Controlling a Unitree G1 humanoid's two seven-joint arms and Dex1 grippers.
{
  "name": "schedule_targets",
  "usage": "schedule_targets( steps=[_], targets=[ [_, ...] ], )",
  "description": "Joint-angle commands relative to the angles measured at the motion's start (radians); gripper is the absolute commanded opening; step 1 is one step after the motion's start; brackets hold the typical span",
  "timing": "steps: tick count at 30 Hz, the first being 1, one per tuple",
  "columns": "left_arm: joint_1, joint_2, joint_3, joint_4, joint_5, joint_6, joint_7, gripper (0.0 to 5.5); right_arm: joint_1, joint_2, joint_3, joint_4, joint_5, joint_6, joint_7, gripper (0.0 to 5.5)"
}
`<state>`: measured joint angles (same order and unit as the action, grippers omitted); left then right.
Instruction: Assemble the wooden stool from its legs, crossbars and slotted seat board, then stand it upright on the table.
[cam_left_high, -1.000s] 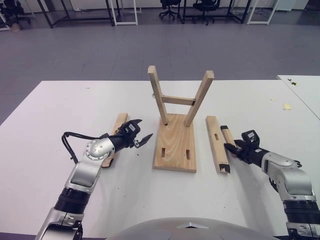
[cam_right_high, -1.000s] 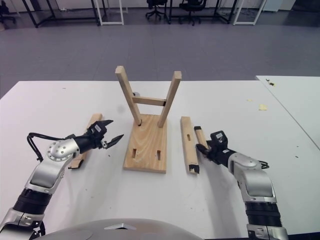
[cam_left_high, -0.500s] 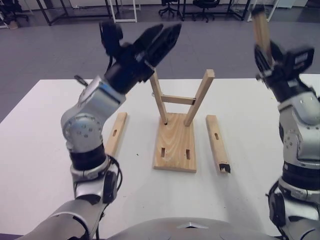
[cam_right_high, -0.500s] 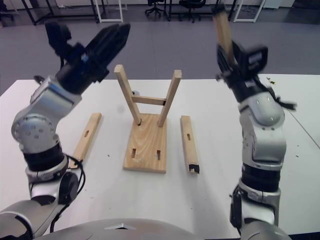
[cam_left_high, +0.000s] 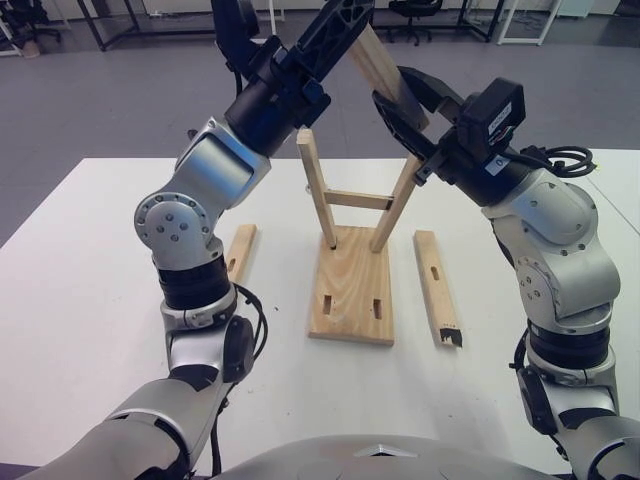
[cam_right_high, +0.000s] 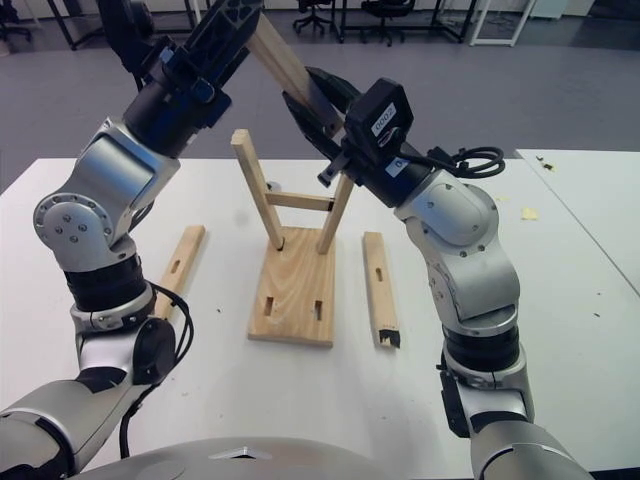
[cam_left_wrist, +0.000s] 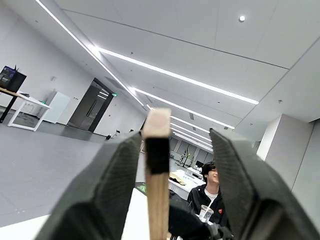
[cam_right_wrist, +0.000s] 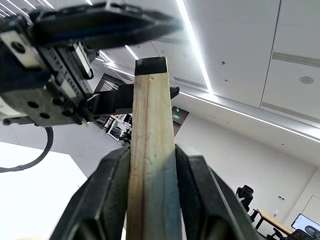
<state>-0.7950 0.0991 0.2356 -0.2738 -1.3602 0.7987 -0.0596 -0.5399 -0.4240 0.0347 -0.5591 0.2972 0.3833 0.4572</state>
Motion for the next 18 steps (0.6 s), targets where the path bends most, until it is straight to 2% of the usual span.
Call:
schedule_targets(
  steps=[1, 8, 11, 15, 18],
  targets=[
    [0.015, 0.029, -0.021, -0.015, 0.045, -0.021, -0.011, 1.84, -0.003, -0.008, 0.008, 0.008, -0.009, -0.015, 0.02, 1.32],
    [0.016, 0.028, -0.036, 0.004, 0.061, -0.045, -0.015, 0.52, 0.01, -0.008, 0.006, 0.011, -0.035, -0.036, 0.02, 1.32],
    [0.01, 0.026, -0.035, 0.013, 0.066, -0.055, -0.009, 0.41, 0.013, -0.011, 0.016, 0.021, -0.053, -0.042, 0.021, 1.31],
    [0.03, 0.055, -0.017, -0.021, 0.068, -0.057, 0.017, 0.41, 0.045, -0.023, 0.04, 0.018, -0.071, -0.015, 0.032, 2.4],
    [0.069, 0.176, 0.085, -0.064, 0.051, -0.05, 0.051, 0.41, 0.095, -0.034, 0.013, -0.009, -0.063, 0.008, 0.025, 2.99]
  ],
)
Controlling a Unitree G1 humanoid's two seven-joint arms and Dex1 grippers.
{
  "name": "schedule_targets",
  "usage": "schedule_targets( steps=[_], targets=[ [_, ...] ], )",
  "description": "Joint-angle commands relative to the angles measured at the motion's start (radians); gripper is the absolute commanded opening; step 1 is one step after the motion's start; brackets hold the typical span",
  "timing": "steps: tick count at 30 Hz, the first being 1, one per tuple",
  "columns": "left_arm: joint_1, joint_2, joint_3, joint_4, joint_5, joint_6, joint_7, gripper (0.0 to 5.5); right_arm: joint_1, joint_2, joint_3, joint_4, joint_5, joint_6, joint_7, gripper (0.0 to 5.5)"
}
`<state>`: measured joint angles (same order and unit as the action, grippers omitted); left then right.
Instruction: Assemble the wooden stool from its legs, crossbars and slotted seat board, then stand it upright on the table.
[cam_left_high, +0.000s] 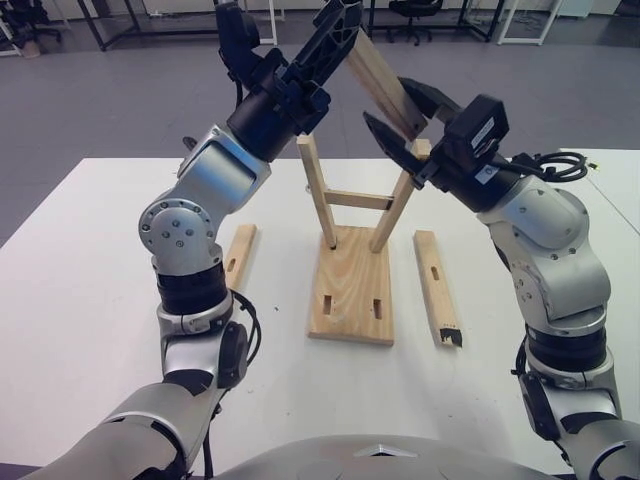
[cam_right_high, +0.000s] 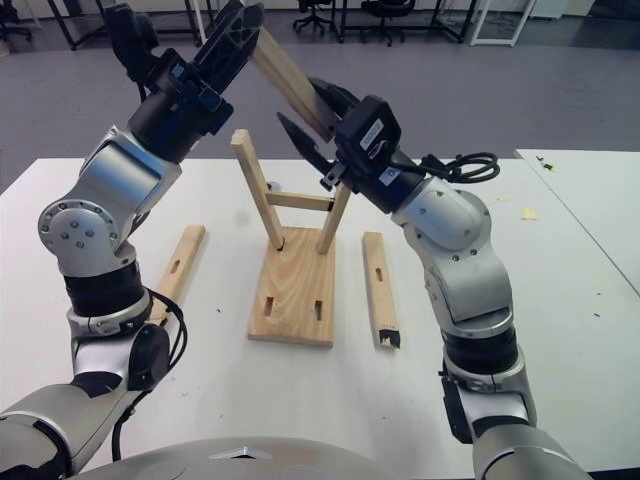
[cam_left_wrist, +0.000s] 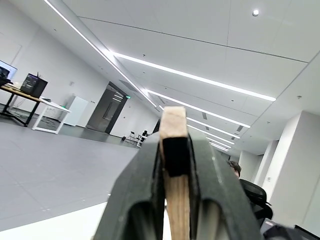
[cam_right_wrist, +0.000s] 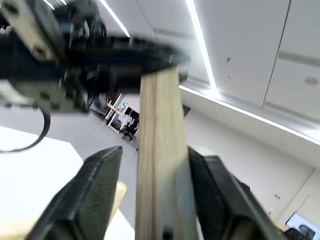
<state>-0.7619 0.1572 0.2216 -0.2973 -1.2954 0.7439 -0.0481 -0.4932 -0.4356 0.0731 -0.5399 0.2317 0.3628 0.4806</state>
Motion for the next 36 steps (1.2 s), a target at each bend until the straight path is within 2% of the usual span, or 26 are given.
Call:
schedule_targets(
  steps=[1, 4, 5, 6, 9, 12, 15, 21, 30, 36],
  targets=[
    [0.048, 0.167, 0.148, -0.049, -0.037, 0.007, 0.052, 0.41, 0.07, -0.026, -0.044, -0.043, 0.009, 0.037, -0.006, 3.14],
    [0.188, 0.355, 0.357, -0.074, -0.094, 0.019, -0.028, 0.4, 0.109, -0.012, -0.157, -0.083, 0.034, 0.064, -0.075, 3.4],
    [0.306, 0.378, 0.438, -0.078, -0.091, 0.015, -0.064, 0.4, 0.107, 0.006, -0.218, -0.09, 0.06, 0.077, -0.114, 3.4],
    [0.461, 0.371, 0.47, -0.083, -0.019, -0.008, -0.123, 0.4, 0.108, 0.027, -0.291, -0.085, 0.082, 0.083, -0.162, 3.4],
    [0.762, 0.287, 0.393, -0.01, 0.265, -0.165, -0.243, 0.4, 0.161, 0.054, -0.423, -0.024, 0.089, 0.055, -0.245, 3.4],
    [0.823, 0.157, 0.331, 0.105, 0.425, -0.345, -0.273, 0.4, 0.248, 0.079, -0.433, 0.035, 0.056, 0.008, -0.268, 3.4],
    [0.804, 0.056, 0.281, 0.19, 0.479, -0.449, -0.298, 0.4, 0.31, 0.111, -0.396, 0.076, 0.038, -0.035, -0.275, 3.4],
    [0.717, 0.046, 0.251, 0.327, 0.522, -0.514, -0.348, 0.4, 0.346, 0.131, -0.353, 0.127, 0.027, -0.085, -0.265, 3.4],
    [0.8, 0.057, 0.226, 0.291, 0.614, -0.547, -0.328, 0.4, 0.365, 0.115, -0.339, 0.114, 0.026, -0.075, -0.269, 3.4],
    [0.829, 0.092, 0.097, 0.306, 0.814, -0.546, -0.278, 0.4, 0.353, 0.105, -0.316, 0.113, -0.012, -0.073, -0.276, 3.4]
  ],
)
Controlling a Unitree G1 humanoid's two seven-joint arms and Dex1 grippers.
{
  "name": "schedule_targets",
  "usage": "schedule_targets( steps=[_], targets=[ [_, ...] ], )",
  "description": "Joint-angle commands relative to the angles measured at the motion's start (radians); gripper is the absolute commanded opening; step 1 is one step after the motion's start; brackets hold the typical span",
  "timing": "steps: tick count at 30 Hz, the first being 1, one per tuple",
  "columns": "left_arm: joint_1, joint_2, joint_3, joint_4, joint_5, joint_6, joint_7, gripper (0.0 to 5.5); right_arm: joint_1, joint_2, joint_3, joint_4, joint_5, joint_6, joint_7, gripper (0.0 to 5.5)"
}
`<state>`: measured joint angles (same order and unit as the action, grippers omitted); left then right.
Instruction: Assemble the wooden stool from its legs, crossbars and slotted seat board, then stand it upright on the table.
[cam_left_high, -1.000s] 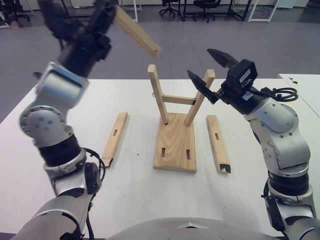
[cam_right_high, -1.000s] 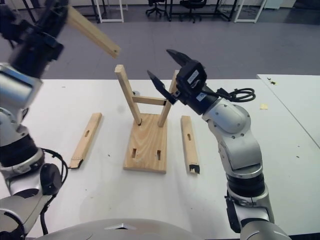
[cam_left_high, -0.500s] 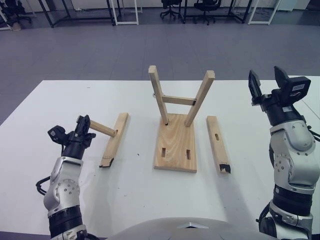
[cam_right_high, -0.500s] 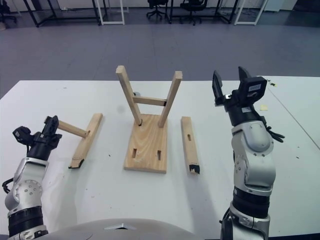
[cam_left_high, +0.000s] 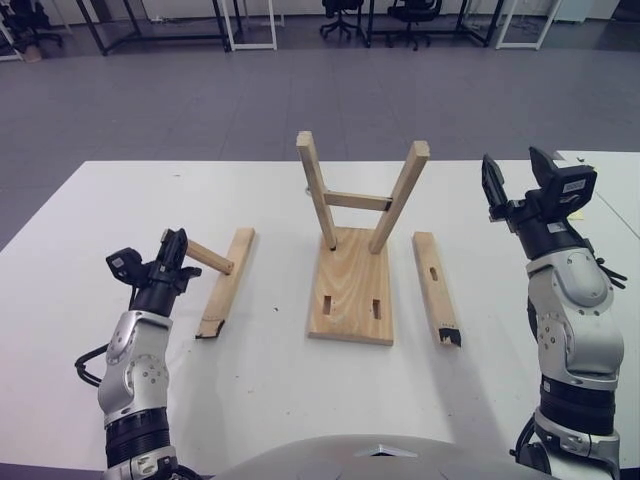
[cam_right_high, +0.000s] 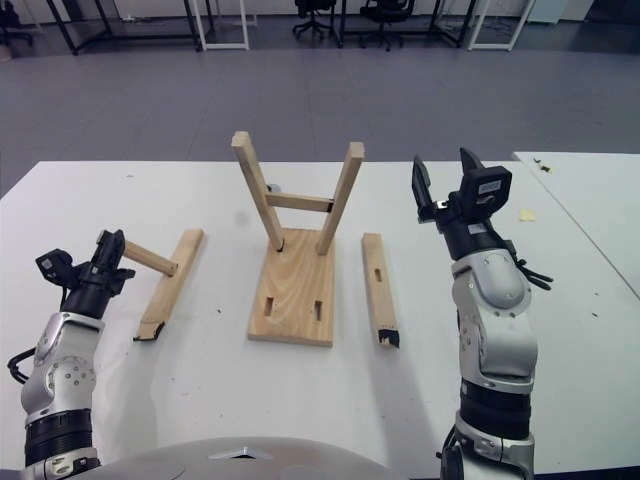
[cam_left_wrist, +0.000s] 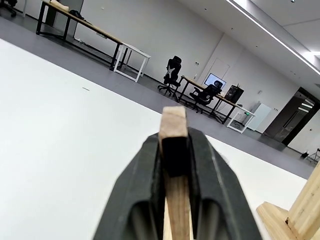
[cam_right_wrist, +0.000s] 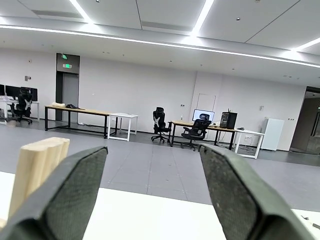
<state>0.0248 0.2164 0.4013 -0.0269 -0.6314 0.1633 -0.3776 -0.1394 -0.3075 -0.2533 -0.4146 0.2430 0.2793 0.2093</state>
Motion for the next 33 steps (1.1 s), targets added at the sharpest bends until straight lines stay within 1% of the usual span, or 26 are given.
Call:
schedule_targets(
  steps=[1, 7, 11, 15, 17, 18, 20, 22, 25, 30, 33],
  targets=[
    [0.048, 0.044, -0.115, 0.043, 0.2, 0.037, 0.063, 0.4, -0.003, -0.03, 0.016, -0.011, -0.038, 0.01, -0.002, 3.4],
    [0.109, 0.068, -0.224, 0.107, 0.365, 0.032, 0.13, 0.41, -0.029, -0.063, 0.046, 0.009, -0.089, 0.01, 0.01, 3.4],
    [0.158, 0.045, -0.268, 0.172, 0.412, 0.002, 0.148, 0.4, -0.027, -0.069, 0.052, 0.017, -0.104, 0.004, 0.011, 3.4],
    [0.146, 0.018, -0.278, 0.169, 0.387, -0.003, 0.147, 0.4, -0.033, -0.073, 0.06, 0.024, -0.112, -0.001, 0.013, 3.4],
    [0.119, 0.027, -0.26, 0.105, 0.372, 0.001, 0.159, 0.4, -0.034, -0.071, 0.07, 0.031, -0.123, -0.011, 0.01, 3.4],
    [0.105, 0.036, -0.248, 0.067, 0.359, 0.001, 0.157, 0.77, -0.034, -0.069, 0.076, 0.033, -0.128, -0.015, 0.008, 3.4],
    [0.087, 0.066, -0.24, 0.015, 0.347, 0.021, 0.142, 1.06, -0.036, -0.063, 0.084, 0.042, -0.136, -0.025, 0.005, 3.4],
    [0.097, 0.111, -0.254, -0.006, 0.376, 0.05, 0.114, 1.43, -0.034, -0.058, 0.095, 0.057, -0.143, -0.036, 0.004, 3.4],
    [0.12, 0.146, -0.241, -0.06, 0.37, 0.115, 0.091, 1.99, -0.026, -0.056, 0.104, 0.069, -0.146, -0.041, 0.003, 3.4],
    [0.172, 0.225, -0.199, -0.246, 0.296, 0.37, 0.055, 2.73, -0.02, -0.062, 0.103, 0.079, -0.147, -0.034, 0.005, 3.4],
    [0.143, 0.27, -0.185, -0.306, 0.269, 0.519, 0.055, 3.3, -0.018, -0.063, 0.113, 0.094, -0.158, -0.037, 0.006, 3.4]
  ],
)
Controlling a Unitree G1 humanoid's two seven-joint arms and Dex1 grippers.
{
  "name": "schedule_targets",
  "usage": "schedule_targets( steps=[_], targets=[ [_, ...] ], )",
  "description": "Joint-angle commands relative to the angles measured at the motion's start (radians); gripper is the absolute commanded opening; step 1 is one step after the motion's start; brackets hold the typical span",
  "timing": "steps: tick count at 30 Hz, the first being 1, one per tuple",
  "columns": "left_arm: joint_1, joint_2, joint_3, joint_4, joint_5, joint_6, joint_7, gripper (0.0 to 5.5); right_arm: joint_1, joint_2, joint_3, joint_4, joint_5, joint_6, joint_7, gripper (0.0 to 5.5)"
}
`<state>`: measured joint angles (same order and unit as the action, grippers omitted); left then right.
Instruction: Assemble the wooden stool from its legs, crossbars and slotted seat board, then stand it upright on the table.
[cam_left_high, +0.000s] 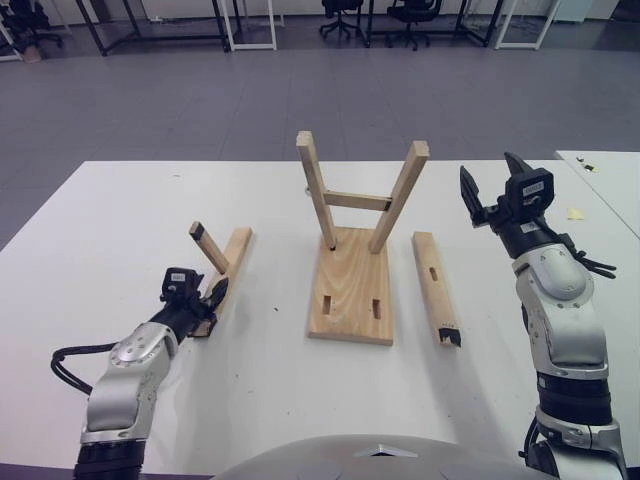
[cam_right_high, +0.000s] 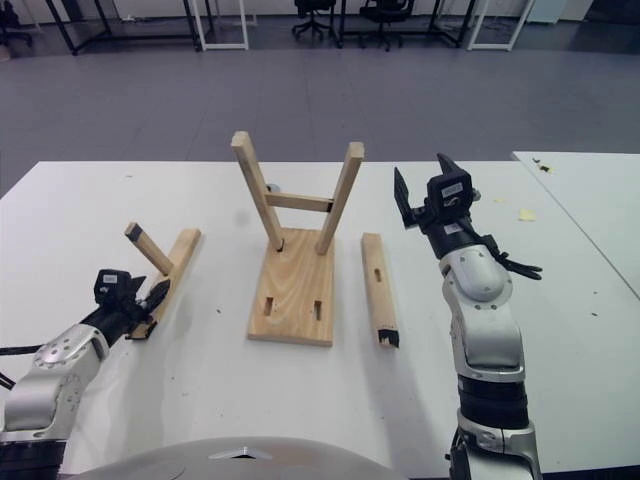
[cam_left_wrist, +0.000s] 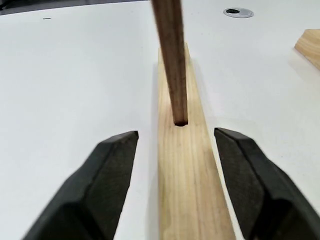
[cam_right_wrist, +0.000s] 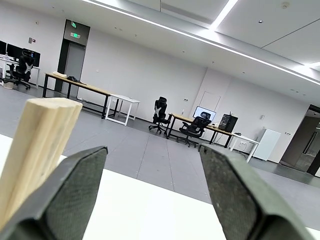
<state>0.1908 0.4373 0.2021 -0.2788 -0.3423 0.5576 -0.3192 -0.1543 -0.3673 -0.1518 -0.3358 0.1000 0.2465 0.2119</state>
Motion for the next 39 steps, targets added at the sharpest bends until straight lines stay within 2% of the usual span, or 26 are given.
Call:
schedule_targets(
  steps=[1, 2, 8, 17, 19, 22, 24, 26, 29, 32, 35, 39],
  targets=[
    [-0.032, 0.057, 0.012, -0.056, -0.015, 0.157, 0.002, 3.5, -0.003, 0.0, 0.014, 0.017, -0.018, -0.004, 0.004, 3.4],
    [-0.031, 0.065, 0.001, -0.052, -0.007, 0.183, 0.0, 3.73, -0.004, 0.005, 0.018, 0.016, -0.019, -0.004, 0.004, 3.4],
    [-0.023, 0.055, -0.039, -0.024, 0.017, 0.24, 0.0, 3.76, -0.015, 0.013, 0.04, 0.021, -0.024, 0.001, 0.007, 3.4],
    [-0.029, 0.08, -0.072, 0.009, 0.065, 0.192, -0.034, 2.05, -0.04, 0.023, 0.019, 0.03, -0.006, 0.045, -0.007, 3.4],
    [-0.053, 0.074, -0.038, 0.017, 0.051, 0.149, -0.04, 2.05, -0.058, 0.04, -0.014, 0.034, 0.05, 0.093, -0.007, 3.4],
    [-0.173, 0.073, 0.095, -0.014, -0.07, 0.091, -0.085, 2.05, -0.135, 0.061, -0.102, 0.027, 0.218, 0.201, 0.008, 3.4],
    [-0.282, 0.116, 0.183, -0.036, -0.152, 0.09, -0.12, 2.05, -0.226, 0.061, -0.172, 0.019, 0.356, 0.273, 0.007, 3.4],
    [-0.435, 0.183, 0.202, -0.036, -0.187, 0.091, -0.148, 2.05, -0.366, 0.076, -0.235, 0.021, 0.537, 0.361, -0.025, 3.4],
    [-0.662, 0.211, 0.102, -0.057, -0.2, 0.088, -0.189, 2.05, -0.598, 0.151, -0.259, 0.055, 0.812, 0.48, -0.113, 3.4],
    [-0.821, 0.137, -0.056, -0.097, -0.21, 0.081, -0.225, 2.05, -0.753, 0.253, -0.213, 0.108, 0.995, 0.551, -0.204, 3.4],
    [-0.856, 0.096, -0.164, -0.143, -0.202, 0.068, -0.259, 2.05, -0.774, 0.307, -0.197, 0.141, 1.097, 0.579, -0.286, 3.4],
    [-0.808, 0.117, -0.202, -0.192, -0.182, 0.053, -0.297, 2.05, -0.772, 0.296, -0.199, 0.144, 1.184, 0.585, -0.346, 3.4]
  ],
)
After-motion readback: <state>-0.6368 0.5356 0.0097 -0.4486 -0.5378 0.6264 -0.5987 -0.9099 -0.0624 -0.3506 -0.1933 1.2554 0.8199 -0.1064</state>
